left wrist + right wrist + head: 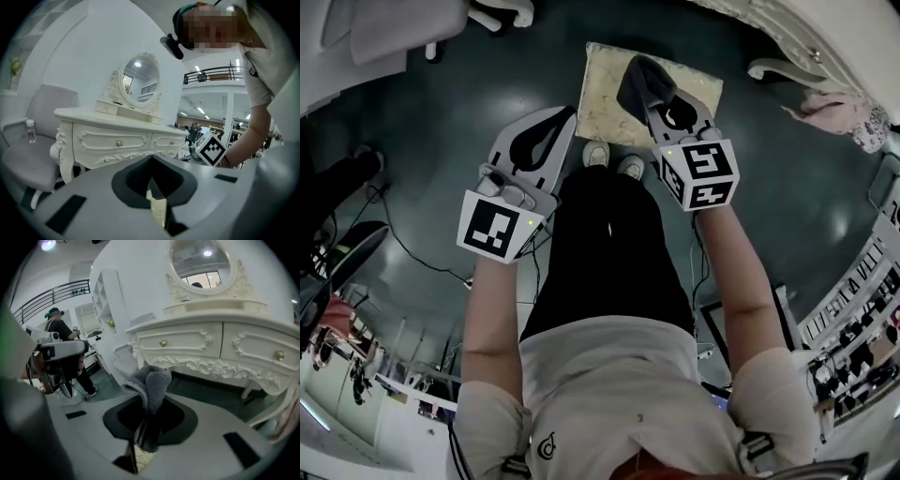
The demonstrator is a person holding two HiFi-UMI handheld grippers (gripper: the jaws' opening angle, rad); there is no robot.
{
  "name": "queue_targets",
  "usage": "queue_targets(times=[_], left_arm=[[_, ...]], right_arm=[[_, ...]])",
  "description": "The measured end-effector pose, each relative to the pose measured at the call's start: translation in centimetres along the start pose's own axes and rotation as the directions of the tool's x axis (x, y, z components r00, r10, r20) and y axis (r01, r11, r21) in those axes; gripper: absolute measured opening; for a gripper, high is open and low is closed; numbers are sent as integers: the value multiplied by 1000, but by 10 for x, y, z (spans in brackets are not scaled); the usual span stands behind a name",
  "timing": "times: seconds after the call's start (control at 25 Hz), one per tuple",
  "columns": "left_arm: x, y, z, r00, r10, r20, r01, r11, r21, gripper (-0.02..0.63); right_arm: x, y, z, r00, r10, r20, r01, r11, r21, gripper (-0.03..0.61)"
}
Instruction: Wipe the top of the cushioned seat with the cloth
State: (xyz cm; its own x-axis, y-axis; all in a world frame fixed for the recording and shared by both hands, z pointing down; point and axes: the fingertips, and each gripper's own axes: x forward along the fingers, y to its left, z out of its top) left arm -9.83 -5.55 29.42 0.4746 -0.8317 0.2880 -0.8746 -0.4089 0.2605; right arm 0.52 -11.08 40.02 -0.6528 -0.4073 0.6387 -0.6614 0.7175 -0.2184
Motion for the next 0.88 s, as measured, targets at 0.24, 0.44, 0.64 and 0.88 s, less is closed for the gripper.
queue_targets(times=[0.24, 0.44, 0.64, 0.88], left_arm=[[20, 25, -65, 1000, -3, -31, 1, 998, -58, 12], [33, 42, -98, 999, 3, -40, -6, 997, -82, 12], [38, 53, -122, 998, 36, -59, -41, 996, -80, 12], [42, 49, -138, 997, 46, -64, -53, 993, -104, 12]], right_arm=[[74, 0, -56, 997, 34, -74, -33, 999, 14, 73], [125, -7, -92, 992, 44, -120, -41, 999, 28, 72], [154, -15, -103, 989, 36, -140, -35, 999, 16, 74], [169, -24, -114, 978, 46, -202, -31, 997, 77, 74]])
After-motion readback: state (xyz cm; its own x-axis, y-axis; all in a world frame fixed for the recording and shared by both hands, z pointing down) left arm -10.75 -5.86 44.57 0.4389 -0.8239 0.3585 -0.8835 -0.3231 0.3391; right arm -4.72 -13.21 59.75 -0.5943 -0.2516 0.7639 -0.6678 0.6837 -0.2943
